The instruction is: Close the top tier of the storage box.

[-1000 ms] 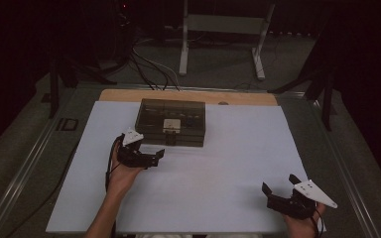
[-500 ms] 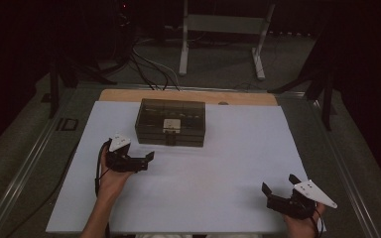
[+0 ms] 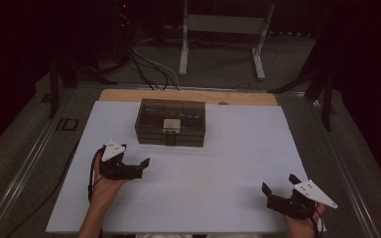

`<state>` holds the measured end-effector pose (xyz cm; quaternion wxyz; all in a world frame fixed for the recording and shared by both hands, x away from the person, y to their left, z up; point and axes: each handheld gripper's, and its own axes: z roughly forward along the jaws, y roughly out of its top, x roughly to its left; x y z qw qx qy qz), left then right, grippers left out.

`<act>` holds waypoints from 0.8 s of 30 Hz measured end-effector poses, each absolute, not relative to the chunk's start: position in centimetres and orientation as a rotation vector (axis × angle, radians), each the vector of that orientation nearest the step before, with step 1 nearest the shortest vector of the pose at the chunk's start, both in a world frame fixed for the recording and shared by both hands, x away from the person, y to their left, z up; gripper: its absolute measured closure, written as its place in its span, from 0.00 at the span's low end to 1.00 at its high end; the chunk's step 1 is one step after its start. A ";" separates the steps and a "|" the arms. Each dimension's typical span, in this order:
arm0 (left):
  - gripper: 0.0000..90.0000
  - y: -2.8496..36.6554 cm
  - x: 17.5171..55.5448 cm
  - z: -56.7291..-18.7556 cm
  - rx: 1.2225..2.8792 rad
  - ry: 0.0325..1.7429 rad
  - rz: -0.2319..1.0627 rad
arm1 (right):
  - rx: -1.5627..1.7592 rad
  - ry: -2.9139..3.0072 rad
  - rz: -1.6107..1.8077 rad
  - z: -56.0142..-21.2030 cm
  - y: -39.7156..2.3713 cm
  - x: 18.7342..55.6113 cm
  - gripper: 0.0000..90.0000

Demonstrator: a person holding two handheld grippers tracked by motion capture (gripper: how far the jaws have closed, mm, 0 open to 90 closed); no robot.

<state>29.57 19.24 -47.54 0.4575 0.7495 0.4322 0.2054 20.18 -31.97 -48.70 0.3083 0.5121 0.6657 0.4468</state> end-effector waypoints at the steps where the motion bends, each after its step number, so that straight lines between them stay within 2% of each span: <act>1: 0.01 19.3 29.4 -47.5 1.849 1.060 0.508 | 1.352 1.759 1.181 -48.7 -32.0 20.2 0.00; 24: 0.01 21.1 27.5 -47.7 1.818 1.057 0.546 | 1.351 1.754 1.193 -48.6 -32.1 20.1 0.00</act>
